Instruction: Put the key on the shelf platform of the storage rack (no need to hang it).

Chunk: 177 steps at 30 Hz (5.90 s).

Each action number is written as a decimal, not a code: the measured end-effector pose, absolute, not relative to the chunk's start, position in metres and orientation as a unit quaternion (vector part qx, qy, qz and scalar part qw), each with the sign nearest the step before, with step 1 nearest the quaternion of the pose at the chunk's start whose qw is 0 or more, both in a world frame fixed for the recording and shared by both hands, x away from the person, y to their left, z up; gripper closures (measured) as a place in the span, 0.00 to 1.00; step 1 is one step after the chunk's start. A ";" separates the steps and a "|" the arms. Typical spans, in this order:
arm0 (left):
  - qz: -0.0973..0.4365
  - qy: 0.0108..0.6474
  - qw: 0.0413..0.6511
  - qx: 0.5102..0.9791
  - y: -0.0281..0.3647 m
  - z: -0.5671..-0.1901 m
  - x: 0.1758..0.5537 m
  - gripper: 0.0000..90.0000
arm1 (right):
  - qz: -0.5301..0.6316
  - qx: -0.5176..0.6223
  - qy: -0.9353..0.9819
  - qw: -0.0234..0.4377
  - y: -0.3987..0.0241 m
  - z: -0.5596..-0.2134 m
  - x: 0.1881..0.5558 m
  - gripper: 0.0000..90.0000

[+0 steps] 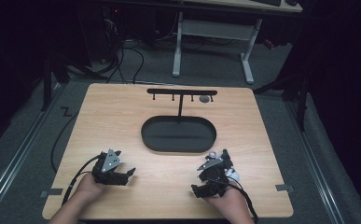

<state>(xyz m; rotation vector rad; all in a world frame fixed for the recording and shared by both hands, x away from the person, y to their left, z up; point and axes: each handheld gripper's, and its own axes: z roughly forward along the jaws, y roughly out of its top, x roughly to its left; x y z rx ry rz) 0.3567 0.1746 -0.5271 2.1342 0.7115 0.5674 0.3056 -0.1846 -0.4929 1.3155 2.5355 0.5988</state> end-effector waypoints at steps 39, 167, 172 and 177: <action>0.226 0.281 0.397 0.844 0.174 -0.527 0.357 0.17 | 0.195 0.456 0.859 0.124 -0.197 -0.450 0.306 0.26; 0.226 0.281 0.397 0.844 0.174 -0.527 0.357 0.17 | 0.255 0.541 0.781 0.177 -0.249 -0.451 0.321 0.53; 0.226 0.281 0.397 0.844 0.174 -0.527 0.357 0.17 | 0.263 0.537 0.780 0.184 -0.247 -0.443 0.322 0.53; 0.225 0.281 0.397 0.844 0.174 -0.527 0.357 0.17 | 0.262 0.537 0.780 0.186 -0.246 -0.439 0.324 0.53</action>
